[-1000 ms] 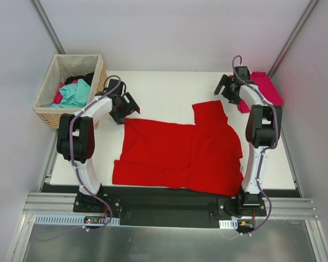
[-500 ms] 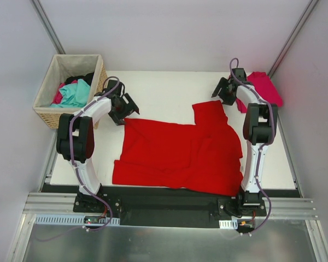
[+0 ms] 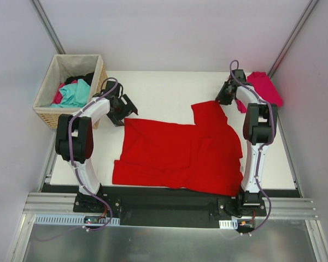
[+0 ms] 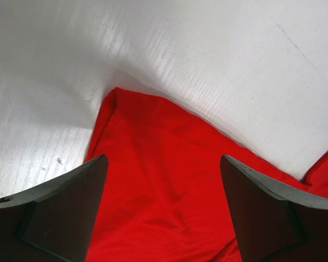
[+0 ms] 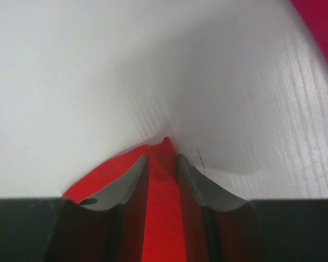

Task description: Fold and stack the t-shirts

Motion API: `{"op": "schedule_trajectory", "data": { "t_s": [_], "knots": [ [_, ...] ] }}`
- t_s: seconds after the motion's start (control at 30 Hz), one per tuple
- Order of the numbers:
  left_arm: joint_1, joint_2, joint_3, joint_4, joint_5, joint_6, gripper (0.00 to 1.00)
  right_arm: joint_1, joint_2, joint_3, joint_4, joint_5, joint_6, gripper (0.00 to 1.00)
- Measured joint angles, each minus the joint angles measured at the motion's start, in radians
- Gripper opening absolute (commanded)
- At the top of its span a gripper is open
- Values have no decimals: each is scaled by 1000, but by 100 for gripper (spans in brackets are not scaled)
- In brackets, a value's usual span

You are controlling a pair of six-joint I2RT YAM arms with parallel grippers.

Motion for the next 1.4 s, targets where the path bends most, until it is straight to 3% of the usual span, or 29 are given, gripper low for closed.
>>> {"op": "schedule_trajectory", "data": {
  "t_s": [0.1, 0.2, 0.47, 0.53, 0.57, 0.7, 1.2, 1.4],
  "knots": [
    [7, -8, -10, 0, 1, 0, 84, 0, 0, 0, -6, 0, 5, 19],
    [15, -16, -13, 1, -1, 0, 84, 0, 0, 0, -11, 0, 8, 1],
    [34, -20, -13, 11, -3, 0, 84, 0, 0, 0, -14, 0, 13, 1],
    [39, -18, -13, 11, -3, 0, 76, 0, 0, 0, -14, 0, 13, 1],
    [39, -17, -13, 12, -4, 0, 67, 0, 0, 0, -14, 0, 13, 1],
    [44, 3, -9, 16, -5, -10, 52, 0, 0, -1, -14, 0, 13, 1],
    [57, 98, 21, 18, -30, -19, 40, 0, 0, -6, -13, -5, 12, 1],
    [65, 116, 42, 17, -34, -21, 40, 0, 0, -11, -12, -11, 11, 1]
  ]
}}
